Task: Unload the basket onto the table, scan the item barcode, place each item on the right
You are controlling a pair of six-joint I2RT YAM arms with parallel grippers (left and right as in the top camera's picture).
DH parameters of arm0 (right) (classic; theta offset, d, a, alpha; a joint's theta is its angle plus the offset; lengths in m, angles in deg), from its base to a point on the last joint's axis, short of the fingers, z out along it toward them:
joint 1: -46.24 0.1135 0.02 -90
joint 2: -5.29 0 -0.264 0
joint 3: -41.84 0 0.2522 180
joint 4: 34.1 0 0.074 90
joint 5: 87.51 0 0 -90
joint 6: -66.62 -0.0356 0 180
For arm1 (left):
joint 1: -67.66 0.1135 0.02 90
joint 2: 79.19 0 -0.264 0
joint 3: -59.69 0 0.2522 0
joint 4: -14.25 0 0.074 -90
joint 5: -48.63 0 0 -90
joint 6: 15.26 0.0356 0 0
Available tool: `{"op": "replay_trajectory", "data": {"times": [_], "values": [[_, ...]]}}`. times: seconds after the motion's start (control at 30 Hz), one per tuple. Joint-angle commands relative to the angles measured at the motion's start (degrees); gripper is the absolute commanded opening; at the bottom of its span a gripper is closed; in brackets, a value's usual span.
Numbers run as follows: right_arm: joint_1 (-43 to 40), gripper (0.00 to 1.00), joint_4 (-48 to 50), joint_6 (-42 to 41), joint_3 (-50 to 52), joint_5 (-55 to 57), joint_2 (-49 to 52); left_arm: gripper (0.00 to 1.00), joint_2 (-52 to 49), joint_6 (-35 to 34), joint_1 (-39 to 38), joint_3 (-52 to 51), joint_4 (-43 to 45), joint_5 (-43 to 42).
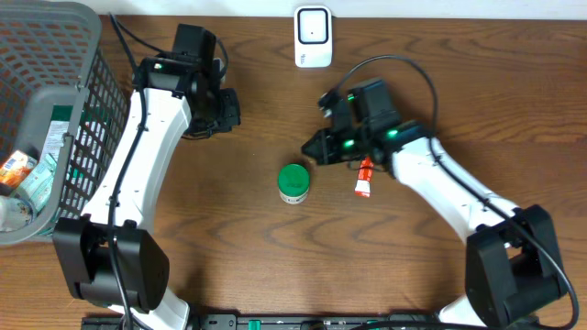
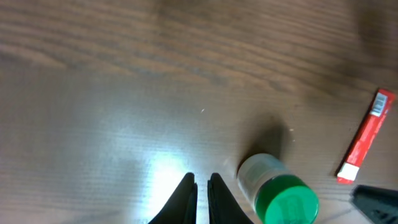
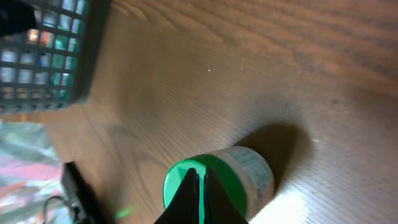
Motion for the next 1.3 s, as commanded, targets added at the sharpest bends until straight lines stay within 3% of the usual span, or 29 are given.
{"op": "replay_trajectory", "data": {"times": [0.0,0.67,1.27], "values": [[3.1,0.01,0.5,-4.5,0.1,8.9,1.2,0.10,-1.5,-0.3,-0.1,-3.0,-0.2,0.3],[4.4,0.01,1.1,-4.4,0.1,7.9,5.9,0.10,-1.5,-0.3,-5.2,-22.1,15.6,-4.9],[-4.8,0.01,-11.6,3.0,0.1,3.5,-1.0,0.12,-1.5,-2.5,-15.7,-23.7,26.1,-7.2]]}}
